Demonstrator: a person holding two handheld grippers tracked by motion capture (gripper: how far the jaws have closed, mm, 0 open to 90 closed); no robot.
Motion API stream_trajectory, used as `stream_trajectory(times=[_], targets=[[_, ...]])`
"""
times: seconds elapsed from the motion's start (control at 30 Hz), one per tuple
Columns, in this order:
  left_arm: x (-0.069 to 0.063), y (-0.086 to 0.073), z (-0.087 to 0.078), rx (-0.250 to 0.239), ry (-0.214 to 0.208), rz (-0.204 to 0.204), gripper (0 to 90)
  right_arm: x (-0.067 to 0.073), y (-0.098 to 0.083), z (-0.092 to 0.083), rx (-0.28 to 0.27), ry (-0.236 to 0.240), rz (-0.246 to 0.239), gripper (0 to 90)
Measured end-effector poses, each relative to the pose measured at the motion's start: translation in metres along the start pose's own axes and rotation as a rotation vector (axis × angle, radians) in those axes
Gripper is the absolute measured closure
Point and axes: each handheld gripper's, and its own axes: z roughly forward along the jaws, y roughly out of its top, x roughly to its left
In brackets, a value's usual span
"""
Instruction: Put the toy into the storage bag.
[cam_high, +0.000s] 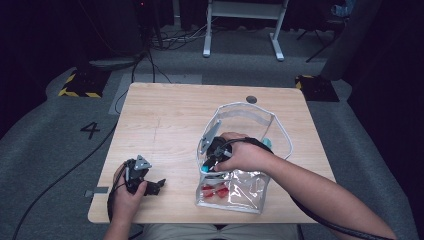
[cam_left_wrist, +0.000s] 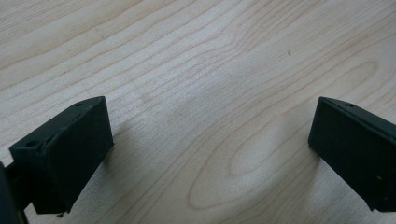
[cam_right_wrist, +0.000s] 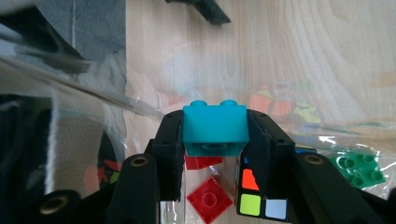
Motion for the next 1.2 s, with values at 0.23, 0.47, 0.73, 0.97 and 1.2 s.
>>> stream_trajectory(times=[0.23, 0.47, 0.73, 0.97, 1.2], targets=[[0.000, 0.000, 0.000, 0.000, 0.000, 0.000, 0.0, -0.003, -0.001, 0.008, 0.048, 0.031, 0.007, 59.4], [0.000, 0.000, 0.000, 0.001, 0.000, 0.002, 0.0, -0.006, -0.002, 0.016, 0.090, 0.046, 0.011, 59.4], [0.000, 0.000, 0.000, 0.000, 0.000, 0.000, 0.0, -0.006, -0.002, 0.016, 0.084, 0.044, 0.013, 59.2], [0.000, 0.000, 0.000, 0.000, 0.000, 0.000, 0.0, -0.006, -0.001, 0.003, 0.032, 0.028, 0.041, 51.2], [0.000, 0.000, 0.000, 0.000, 0.000, 0.000, 0.0, -0.011, -0.002, -0.046, -0.124, -0.086, 0.054, 49.3]])
